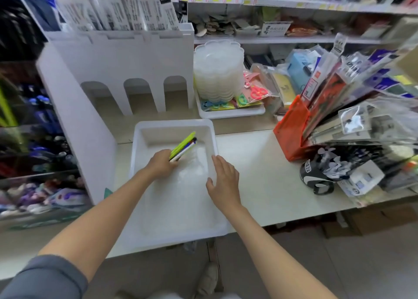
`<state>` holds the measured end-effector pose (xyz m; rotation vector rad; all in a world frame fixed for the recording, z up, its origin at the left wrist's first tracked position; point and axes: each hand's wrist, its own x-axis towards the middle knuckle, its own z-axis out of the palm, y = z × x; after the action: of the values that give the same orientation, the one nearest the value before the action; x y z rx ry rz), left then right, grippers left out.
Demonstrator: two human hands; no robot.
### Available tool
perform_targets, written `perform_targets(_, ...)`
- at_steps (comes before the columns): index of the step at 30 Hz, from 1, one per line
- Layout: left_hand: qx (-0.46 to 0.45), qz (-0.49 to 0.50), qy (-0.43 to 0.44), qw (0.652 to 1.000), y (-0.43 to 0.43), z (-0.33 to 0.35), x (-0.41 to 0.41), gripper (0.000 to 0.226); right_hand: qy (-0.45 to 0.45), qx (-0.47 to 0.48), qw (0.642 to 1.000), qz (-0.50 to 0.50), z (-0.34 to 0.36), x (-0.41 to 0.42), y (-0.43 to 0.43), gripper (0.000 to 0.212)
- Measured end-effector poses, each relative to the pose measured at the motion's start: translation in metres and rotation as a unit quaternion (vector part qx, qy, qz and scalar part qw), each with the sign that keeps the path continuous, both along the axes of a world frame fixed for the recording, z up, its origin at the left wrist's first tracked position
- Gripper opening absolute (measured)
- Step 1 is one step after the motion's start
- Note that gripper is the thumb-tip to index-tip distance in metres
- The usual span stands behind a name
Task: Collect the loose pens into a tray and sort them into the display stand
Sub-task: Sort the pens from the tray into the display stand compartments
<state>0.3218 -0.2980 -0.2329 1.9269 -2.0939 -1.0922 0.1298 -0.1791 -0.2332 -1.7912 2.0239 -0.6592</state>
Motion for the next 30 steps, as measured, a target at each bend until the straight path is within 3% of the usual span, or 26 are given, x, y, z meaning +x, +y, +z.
perform_targets(2,0.087,0.073,0.177,0.978,0.017,0.023,0.0,0.008,-0.029,-0.046,0.999,-0.008,0.015,0.007,-0.005,0.058)
perform_targets(4,0.128,0.108,0.278,0.946,0.038,0.052,0.004,0.01,-0.093,-0.072,0.993,0.003,0.039,0.021,-0.015,0.053)
perform_targets(9,0.071,0.12,0.357,0.924,0.071,0.115,0.037,0.009,-0.302,-0.078,0.95,0.025,0.106,0.078,-0.047,0.052)
perform_targets(13,-0.002,0.148,0.397,0.906,0.083,0.154,0.085,0.011,-0.34,-0.15,0.926,0.066,0.142,0.133,-0.056,0.054)
perform_targets(16,-0.05,0.145,0.415,0.897,0.091,0.176,0.131,0.013,-0.385,-0.181,0.9,0.092,0.169,0.18,-0.054,0.073)
perform_targets(19,-0.077,0.125,0.428,0.892,0.102,0.191,0.182,0.008,-0.378,-0.209,0.894,0.123,0.192,0.23,-0.05,0.077)
perform_targets(25,-0.112,0.169,0.416,0.886,0.122,0.179,0.303,0.016,-0.356,-0.31,0.875,0.109,0.208,0.319,-0.042,0.058)
perform_targets(30,-0.121,0.143,0.336,0.923,0.141,0.17,0.377,0.042,-0.19,-0.325,0.917,0.134,0.173,0.372,-0.039,0.058)
